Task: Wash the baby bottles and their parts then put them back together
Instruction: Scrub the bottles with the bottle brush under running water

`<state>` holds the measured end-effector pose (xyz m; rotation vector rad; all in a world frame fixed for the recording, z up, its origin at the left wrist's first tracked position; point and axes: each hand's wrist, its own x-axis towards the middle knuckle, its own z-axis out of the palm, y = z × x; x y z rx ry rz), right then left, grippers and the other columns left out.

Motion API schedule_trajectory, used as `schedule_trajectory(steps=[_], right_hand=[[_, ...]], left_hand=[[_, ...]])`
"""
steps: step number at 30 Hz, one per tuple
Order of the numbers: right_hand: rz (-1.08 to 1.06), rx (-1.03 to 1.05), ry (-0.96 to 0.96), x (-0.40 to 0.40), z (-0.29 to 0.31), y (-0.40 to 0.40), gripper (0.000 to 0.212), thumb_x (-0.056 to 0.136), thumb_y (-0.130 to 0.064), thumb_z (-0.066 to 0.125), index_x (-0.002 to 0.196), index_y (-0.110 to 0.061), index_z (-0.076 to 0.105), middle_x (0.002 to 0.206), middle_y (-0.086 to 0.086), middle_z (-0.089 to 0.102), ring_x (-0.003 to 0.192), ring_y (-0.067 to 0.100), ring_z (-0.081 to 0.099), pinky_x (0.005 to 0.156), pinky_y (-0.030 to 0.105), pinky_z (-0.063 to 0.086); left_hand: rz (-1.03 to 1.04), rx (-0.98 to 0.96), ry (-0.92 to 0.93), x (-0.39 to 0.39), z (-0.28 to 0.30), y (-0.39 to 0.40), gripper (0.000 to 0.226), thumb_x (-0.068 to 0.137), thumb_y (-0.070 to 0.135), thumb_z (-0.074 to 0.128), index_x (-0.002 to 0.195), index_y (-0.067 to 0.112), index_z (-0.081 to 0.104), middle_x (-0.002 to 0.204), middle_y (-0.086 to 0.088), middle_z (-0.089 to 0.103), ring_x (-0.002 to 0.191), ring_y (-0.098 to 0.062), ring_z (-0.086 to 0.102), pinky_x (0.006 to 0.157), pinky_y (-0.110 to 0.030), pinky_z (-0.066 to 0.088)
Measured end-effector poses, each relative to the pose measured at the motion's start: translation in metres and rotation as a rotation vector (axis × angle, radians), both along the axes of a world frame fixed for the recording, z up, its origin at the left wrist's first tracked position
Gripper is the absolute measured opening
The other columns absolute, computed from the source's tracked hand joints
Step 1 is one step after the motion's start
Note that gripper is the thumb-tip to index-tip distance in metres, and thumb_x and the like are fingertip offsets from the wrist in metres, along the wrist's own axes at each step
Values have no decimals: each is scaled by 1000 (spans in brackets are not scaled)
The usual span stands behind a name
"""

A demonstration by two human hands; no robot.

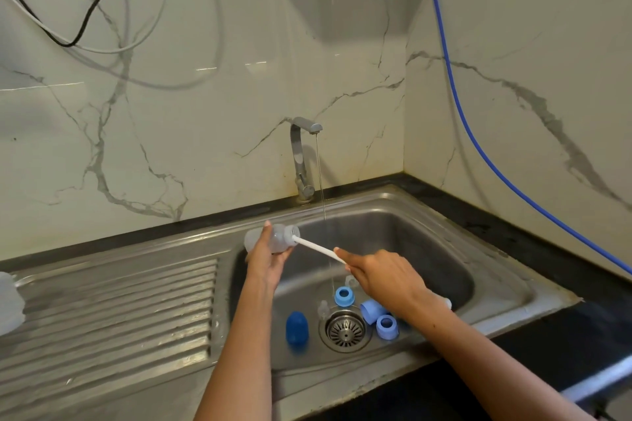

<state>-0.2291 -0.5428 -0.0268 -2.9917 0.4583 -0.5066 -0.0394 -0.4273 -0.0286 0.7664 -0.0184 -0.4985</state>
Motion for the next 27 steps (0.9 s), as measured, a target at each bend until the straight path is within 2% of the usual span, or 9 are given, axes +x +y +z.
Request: schedule_trajectory(steps=[4,8,10,13,15,17,21,25,27], right_hand=[[-7,-24,-13,6,-2,4,44,104,-37,32,147,-44,26,67,1,49,55,17,46,55,34,42],[2,122,-91,8,-4,7,42,103,-34,37,145,-39,36,68,-1,51,55,13,42,53,27,35],[56,300,-130,9,-2,9,40,102,-30,43,141,-35,45,67,-4,52,51,7,42,52,20,35],[208,742,-120,0,5,-2,34,98,-25,52,132,-31,57,55,-12,50,44,1,42,45,13,35],[281,966,-30,-13,10,-16,31,97,-28,55,127,-37,59,47,-12,46,41,2,37,37,17,30],[329,1037,37,-21,14,-22,29,96,-32,56,122,-43,61,48,-11,43,42,3,34,36,17,27],[274,954,-47,-9,10,-15,29,96,-30,55,121,-44,62,55,-8,46,46,3,37,41,19,32],[67,436,-107,0,0,-8,35,100,-32,48,134,-38,53,75,-5,64,59,10,51,60,28,48],[-23,236,-72,2,-2,-3,37,102,-36,39,139,-42,45,78,-2,60,64,13,50,65,33,48]], left_hand=[[-82,-72,16,1,3,6,27,92,15,59,113,4,45,124,-22,44,102,-30,57,61,-42,60],[-220,-127,24,-9,6,0,43,91,13,58,128,3,39,127,-24,43,105,-34,55,73,-48,57],[-256,-167,16,-10,7,-1,48,89,14,58,131,4,38,124,-24,45,104,-34,55,75,-48,56],[-297,-220,49,-6,5,5,47,91,24,55,131,4,40,112,-23,52,95,-32,57,68,-43,60],[-280,-230,106,-2,3,8,49,95,29,53,135,5,38,119,-23,52,94,-32,59,64,-41,60],[-242,-236,132,1,3,11,53,95,32,53,138,6,36,126,-24,50,94,-33,60,62,-40,60],[-184,-201,130,1,5,11,53,96,29,53,140,5,34,113,-24,54,93,-32,59,59,-40,60],[-186,-6,24,-12,0,-2,39,95,17,55,129,8,38,108,-21,51,92,-31,58,57,-40,60],[-169,110,-55,-18,2,-10,34,93,17,59,121,8,42,108,-19,53,94,-30,60,62,-42,60]])
